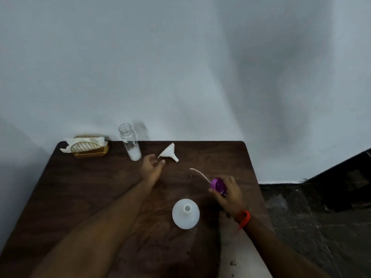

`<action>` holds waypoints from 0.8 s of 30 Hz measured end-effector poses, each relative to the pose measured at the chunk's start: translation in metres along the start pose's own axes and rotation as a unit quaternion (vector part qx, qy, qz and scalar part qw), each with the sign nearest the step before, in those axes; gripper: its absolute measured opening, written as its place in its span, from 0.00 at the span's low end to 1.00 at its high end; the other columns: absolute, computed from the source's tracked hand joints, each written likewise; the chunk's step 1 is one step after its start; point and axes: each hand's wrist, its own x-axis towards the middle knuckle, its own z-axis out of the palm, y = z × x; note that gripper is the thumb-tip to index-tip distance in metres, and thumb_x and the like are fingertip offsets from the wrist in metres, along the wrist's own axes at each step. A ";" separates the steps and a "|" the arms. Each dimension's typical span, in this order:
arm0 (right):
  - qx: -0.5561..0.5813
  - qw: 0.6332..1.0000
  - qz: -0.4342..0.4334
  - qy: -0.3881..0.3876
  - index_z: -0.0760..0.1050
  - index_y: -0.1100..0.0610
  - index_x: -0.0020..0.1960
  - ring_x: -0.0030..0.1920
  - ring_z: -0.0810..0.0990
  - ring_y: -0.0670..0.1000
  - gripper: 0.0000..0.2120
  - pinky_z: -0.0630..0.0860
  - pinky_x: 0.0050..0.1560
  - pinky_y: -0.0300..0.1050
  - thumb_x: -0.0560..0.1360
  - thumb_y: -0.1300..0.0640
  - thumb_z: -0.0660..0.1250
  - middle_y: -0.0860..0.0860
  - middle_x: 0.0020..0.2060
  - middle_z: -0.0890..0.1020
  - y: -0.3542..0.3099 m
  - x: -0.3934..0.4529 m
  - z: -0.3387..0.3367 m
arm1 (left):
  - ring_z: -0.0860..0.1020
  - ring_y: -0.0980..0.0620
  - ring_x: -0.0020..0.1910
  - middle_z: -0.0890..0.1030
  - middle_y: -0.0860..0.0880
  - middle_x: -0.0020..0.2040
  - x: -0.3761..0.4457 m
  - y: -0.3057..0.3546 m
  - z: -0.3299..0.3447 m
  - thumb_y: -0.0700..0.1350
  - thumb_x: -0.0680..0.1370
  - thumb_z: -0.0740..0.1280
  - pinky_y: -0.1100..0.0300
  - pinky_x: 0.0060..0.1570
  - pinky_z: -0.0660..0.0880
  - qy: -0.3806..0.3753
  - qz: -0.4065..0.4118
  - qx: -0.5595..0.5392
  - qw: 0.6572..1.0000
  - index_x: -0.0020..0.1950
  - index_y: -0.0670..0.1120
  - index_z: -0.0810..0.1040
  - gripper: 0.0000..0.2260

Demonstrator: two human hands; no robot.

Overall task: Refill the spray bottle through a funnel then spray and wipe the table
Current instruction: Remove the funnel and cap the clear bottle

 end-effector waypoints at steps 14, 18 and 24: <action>0.168 0.974 -0.154 -0.001 0.77 0.55 0.62 0.53 0.80 0.53 0.22 0.78 0.58 0.51 0.68 0.59 0.75 0.53 0.54 0.80 -0.217 0.169 0.082 | 0.74 0.46 0.59 0.70 0.43 0.65 -0.006 0.053 -0.090 0.51 0.69 0.78 0.53 0.57 0.74 0.201 0.103 0.106 0.968 0.68 0.44 0.67 0.33; 0.182 0.971 -0.149 -0.033 0.78 0.55 0.60 0.52 0.80 0.50 0.21 0.78 0.58 0.46 0.69 0.57 0.76 0.50 0.54 0.82 -0.240 0.185 0.110 | 0.67 0.42 0.71 0.69 0.40 0.71 0.025 0.056 -0.096 0.55 0.70 0.76 0.44 0.69 0.65 0.180 0.069 0.127 0.973 0.74 0.43 0.63 0.38; 0.184 0.971 -0.152 -0.022 0.77 0.53 0.54 0.48 0.81 0.48 0.15 0.78 0.50 0.39 0.69 0.55 0.77 0.45 0.47 0.82 -0.249 0.197 0.132 | 0.74 0.41 0.66 0.76 0.42 0.66 0.055 0.061 -0.096 0.59 0.68 0.73 0.44 0.65 0.71 0.135 0.060 0.116 0.982 0.75 0.46 0.66 0.39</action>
